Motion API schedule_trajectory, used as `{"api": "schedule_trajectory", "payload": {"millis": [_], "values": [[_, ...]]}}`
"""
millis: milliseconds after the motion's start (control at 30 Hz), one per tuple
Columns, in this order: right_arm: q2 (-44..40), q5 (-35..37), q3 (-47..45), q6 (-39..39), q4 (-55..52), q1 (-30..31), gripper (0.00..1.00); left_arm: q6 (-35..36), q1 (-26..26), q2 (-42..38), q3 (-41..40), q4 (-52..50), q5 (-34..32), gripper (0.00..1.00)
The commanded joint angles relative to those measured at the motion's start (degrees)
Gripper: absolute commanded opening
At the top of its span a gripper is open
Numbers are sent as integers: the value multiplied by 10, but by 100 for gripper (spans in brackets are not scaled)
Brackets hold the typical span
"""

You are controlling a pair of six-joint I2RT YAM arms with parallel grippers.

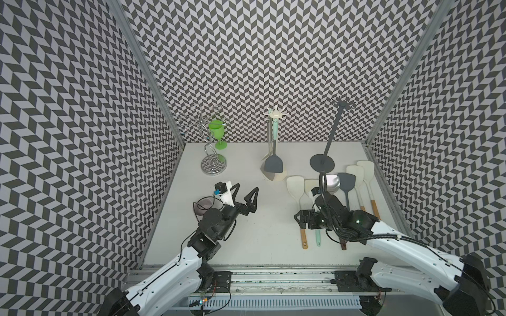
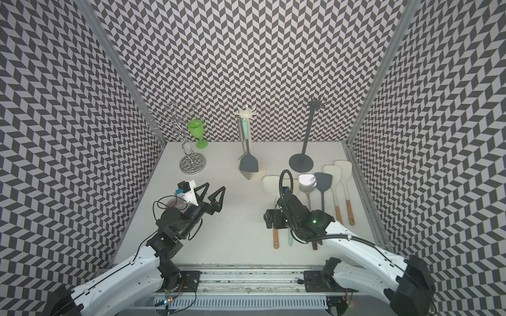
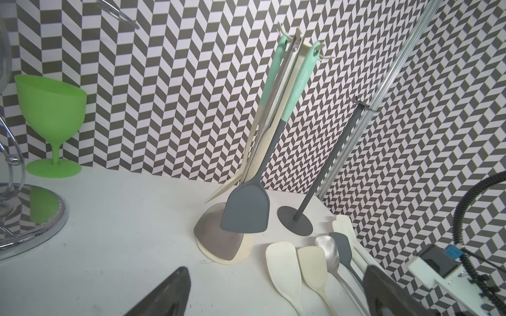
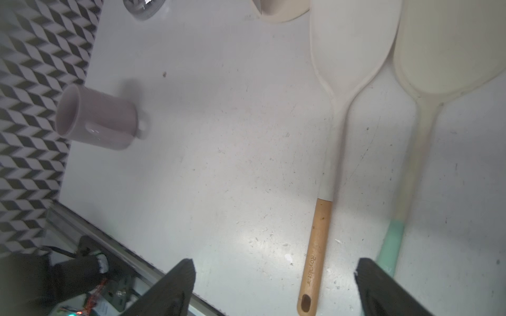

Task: Take the spatula off the kitchen utensil rack
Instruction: Adjust the spatula at the center of the board, then adjust the spatula on the rack.

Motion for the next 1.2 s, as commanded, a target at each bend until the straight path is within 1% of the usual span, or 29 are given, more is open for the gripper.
{"api": "schedule_trajectory", "payload": {"millis": [0, 100, 167, 300, 367, 433, 467, 500, 533, 600, 633, 667, 733, 800, 867, 1000, 1067, 1167], "values": [[-41, 39, 47, 6, -69, 2, 100, -2, -1, -32, -14, 6, -9, 100], [-72, 52, 79, 5, -94, 3, 100, -13, -2, -60, -23, 6, -13, 100], [-94, 53, 89, 0, -85, 3, 100, -17, -2, -77, -29, 7, -12, 100], [-126, 31, 93, -31, -22, 2, 100, -19, -2, -95, -43, 15, -23, 100], [-122, 21, 94, -57, 16, 1, 100, -19, -2, -90, -43, 16, -23, 100], [-99, 24, 99, -87, 57, 1, 100, -20, -2, -78, -39, 17, -22, 100], [-80, 24, 105, -102, 78, -2, 99, -21, -3, -70, -35, 16, -20, 100], [-55, 19, 109, -122, 101, -3, 95, -21, -2, -62, -32, 17, -17, 100], [-33, 18, 113, -136, 119, -5, 92, -21, -2, -55, -30, 17, -14, 100], [12, 4, 109, -174, 186, -10, 83, -20, -2, -35, -31, 26, -11, 100], [31, -3, 106, -184, 221, -15, 80, -24, -1, -26, -29, 29, -10, 100], [57, -23, 107, -194, 257, -28, 76, -24, -1, -16, -25, 28, -3, 100], [114, -94, 118, -197, 317, -79, 65, -23, -1, 4, -20, 34, 6, 100], [176, -165, 132, -193, 373, -140, 51, -24, 0, 22, -10, 30, 15, 100], [235, -195, 160, -191, 404, -182, 45, -20, 0, 33, -5, 29, 20, 100], [376, -238, 250, -190, 408, -245, 36, -1, 1, 47, -1, 28, 9, 100], [447, -260, 313, -190, 373, -266, 30, 8, 2, 55, -1, 26, -5, 100], [545, -290, 410, -194, 314, -281, 26, 8, 6, 71, -2, 28, -16, 100]]}}
